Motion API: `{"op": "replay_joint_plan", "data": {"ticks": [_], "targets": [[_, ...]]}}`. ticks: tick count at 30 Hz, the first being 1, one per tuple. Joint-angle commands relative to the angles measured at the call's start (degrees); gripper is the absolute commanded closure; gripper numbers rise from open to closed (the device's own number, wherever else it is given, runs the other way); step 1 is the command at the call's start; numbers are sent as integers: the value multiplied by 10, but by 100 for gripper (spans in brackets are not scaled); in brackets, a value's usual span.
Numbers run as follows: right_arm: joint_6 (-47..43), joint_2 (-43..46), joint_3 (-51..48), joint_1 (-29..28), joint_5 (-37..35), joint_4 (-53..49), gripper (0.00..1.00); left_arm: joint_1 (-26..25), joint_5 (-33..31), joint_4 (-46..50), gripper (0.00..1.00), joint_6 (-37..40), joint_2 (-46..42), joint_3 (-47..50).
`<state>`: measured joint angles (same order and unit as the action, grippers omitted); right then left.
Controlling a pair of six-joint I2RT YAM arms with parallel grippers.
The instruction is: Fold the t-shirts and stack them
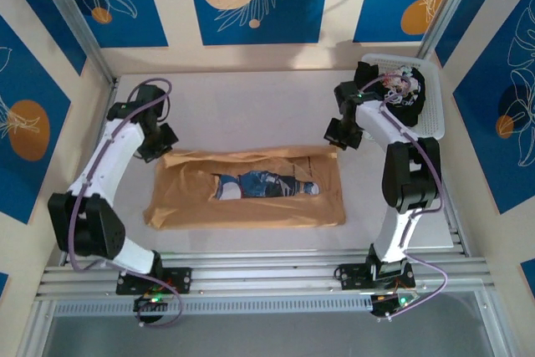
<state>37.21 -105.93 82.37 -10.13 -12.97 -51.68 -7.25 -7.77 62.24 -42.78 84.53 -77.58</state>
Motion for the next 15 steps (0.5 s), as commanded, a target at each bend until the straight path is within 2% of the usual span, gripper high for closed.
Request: {"op": "replay_joint_plan", "data": {"ticks": [1, 5, 15], "targets": [[2, 29, -23, -2, -21, -16, 100, 2, -38, 20, 100, -33, -43, 33], [9, 48, -40, 0, -30, -24, 100, 2, -59, 33, 100, -38, -84, 63], [32, 112, -84, 0, -11, -42, 100, 2, -41, 37, 100, -29, -113, 126]]}}
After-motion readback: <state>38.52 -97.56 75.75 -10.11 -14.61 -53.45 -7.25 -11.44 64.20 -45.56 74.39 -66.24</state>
